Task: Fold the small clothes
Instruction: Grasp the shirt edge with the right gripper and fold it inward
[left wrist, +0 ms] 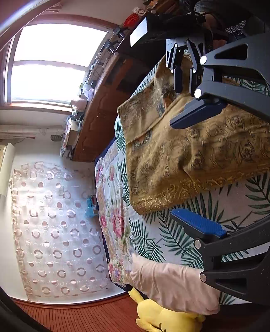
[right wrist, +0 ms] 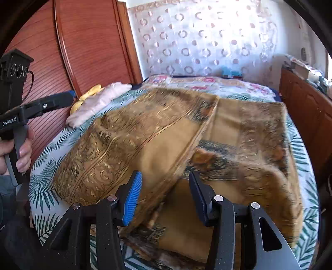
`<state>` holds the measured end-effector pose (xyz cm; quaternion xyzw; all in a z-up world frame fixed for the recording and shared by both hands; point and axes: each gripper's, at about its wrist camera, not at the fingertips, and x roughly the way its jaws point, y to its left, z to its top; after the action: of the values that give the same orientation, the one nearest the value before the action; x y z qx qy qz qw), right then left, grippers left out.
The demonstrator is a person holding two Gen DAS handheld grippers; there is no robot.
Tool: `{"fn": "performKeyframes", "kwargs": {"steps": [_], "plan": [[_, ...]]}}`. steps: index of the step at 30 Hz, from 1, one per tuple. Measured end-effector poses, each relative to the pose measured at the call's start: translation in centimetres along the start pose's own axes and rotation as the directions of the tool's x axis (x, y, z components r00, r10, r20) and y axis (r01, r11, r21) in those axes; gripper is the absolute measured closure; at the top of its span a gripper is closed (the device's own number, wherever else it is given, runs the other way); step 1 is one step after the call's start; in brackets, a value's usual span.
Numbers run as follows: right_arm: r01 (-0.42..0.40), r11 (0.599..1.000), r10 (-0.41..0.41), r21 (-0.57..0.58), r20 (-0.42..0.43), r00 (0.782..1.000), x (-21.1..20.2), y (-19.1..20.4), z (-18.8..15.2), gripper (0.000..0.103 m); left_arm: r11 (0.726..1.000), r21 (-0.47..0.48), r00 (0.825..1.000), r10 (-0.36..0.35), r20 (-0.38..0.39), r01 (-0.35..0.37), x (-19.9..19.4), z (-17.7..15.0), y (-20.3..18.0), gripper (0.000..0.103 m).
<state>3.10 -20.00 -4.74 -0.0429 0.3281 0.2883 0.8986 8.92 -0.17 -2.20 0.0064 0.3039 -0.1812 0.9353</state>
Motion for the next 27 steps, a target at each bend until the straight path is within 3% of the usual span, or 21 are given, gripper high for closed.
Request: {"fn": "performKeyframes", "kwargs": {"steps": [12,18,27], "plan": [[-0.039,0.999,0.037,-0.032,-0.063,0.997,2.3,1.1,0.9,0.054,0.999,-0.020,1.000,0.029,-0.007,-0.029,0.3,-1.3,1.2,0.023],[-0.091,0.996,0.090,-0.012,-0.080,0.993,2.4,0.8,0.9,0.054,0.999,-0.040,1.000,0.029,-0.009,-0.029,0.2,-1.8,1.7,0.023],[-0.107,0.994,0.109,0.029,-0.098,0.989,2.1,0.4,0.6,0.055,0.997,-0.072,0.999,0.027,-0.023,-0.029,0.5,-2.7,2.5,0.023]]}}
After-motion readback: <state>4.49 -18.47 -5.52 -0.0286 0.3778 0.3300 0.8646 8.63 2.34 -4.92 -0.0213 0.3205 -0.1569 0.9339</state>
